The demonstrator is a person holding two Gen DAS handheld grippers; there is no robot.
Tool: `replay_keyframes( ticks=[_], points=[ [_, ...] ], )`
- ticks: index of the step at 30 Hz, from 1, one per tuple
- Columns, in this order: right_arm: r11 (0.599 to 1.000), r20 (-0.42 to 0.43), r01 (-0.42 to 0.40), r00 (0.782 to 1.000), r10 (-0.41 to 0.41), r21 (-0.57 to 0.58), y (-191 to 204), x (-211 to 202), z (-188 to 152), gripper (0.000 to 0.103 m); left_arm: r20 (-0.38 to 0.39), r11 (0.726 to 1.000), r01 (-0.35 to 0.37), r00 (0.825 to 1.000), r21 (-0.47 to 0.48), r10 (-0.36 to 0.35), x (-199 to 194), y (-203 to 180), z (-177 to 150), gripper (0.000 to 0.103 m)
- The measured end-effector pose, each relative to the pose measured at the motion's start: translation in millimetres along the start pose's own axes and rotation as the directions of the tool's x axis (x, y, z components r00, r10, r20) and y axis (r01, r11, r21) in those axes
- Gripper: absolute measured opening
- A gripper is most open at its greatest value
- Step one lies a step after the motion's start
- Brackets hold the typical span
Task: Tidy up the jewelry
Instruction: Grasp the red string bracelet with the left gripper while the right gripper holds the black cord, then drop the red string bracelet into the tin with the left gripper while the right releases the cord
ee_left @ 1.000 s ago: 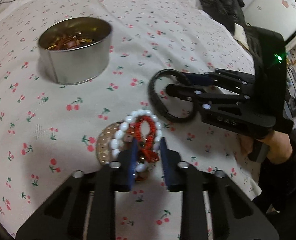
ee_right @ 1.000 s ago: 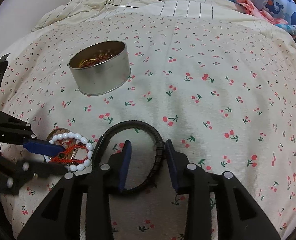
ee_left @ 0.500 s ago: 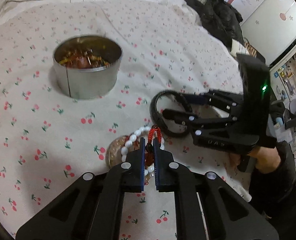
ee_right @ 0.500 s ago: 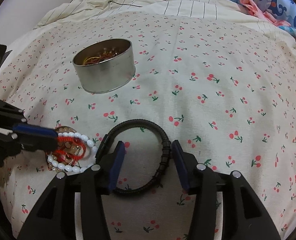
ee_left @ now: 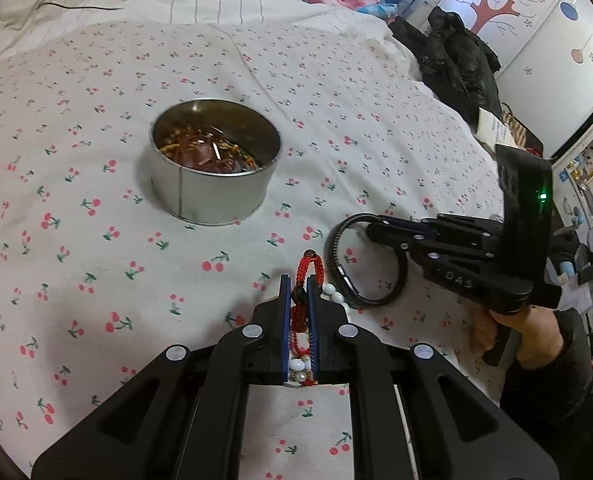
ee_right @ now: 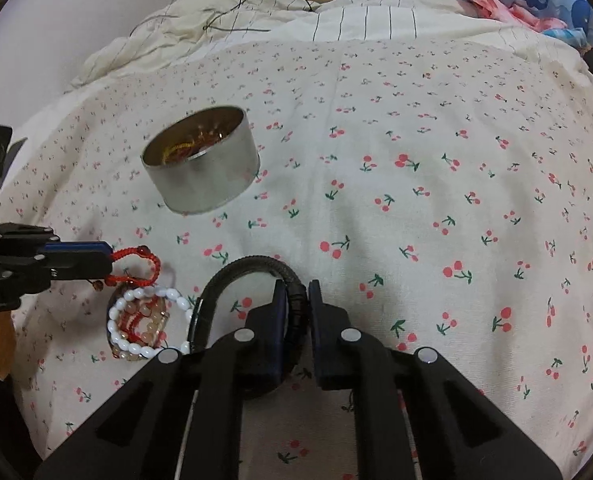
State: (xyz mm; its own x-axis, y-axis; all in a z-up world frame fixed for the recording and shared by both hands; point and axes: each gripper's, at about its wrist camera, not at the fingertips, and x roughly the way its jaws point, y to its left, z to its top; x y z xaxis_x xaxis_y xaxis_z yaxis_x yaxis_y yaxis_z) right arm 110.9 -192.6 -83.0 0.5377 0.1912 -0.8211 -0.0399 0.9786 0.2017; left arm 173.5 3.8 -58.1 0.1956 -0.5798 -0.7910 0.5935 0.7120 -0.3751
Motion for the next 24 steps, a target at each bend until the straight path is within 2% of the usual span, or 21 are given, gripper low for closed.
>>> replay_keyframes(
  ticks=[4, 6, 9, 12, 13, 16, 24],
  points=[
    [0.999, 0.022, -0.021, 1.000, 0.020, 0.030, -6, -5, 3, 0.012, 0.019, 0.999, -0.044, 0.999, 0.004, 0.044, -3, 2, 0, 0.007],
    [0.999, -0.015, -0.019, 1.000, 0.019, 0.033, -7, 3, 2, 0.013, 0.024, 0.998, -0.068, 0.997, -0.003, 0.068, -3, 3, 1, 0.007],
    [1.000, -0.051, -0.014, 0.999, 0.015, 0.019, -4, 11, 0, 0.021, 0.027, 0.995, -0.100, 0.995, -0.001, 0.100, -3, 4, 2, 0.007],
    [1.000, -0.045, -0.004, 0.999, 0.004, 0.000, -1, 9, -1, 0.021, 0.030, 0.993, -0.116, 0.993, 0.008, 0.116, -3, 2, 1, 0.007],
    [1.000, -0.041, -0.002, 0.999, 0.002, -0.003, -1, 9, -1, 0.016, 0.031, 0.993, -0.116, 0.993, 0.009, 0.116, -3, 1, 2, 0.007],
    [1.000, -0.011, 0.007, 1.000, -0.007, 0.008, -4, 3, 1, 0.012, 0.031, 0.991, -0.132, 0.991, 0.019, 0.132, -1, 0, 3, 0.007],
    [0.999, 0.063, -0.011, 0.998, 0.009, 0.032, -4, -9, 8, 0.012, 0.051, 0.976, -0.212, 0.977, 0.048, 0.209, -5, -5, 2, 0.007]
  ],
)
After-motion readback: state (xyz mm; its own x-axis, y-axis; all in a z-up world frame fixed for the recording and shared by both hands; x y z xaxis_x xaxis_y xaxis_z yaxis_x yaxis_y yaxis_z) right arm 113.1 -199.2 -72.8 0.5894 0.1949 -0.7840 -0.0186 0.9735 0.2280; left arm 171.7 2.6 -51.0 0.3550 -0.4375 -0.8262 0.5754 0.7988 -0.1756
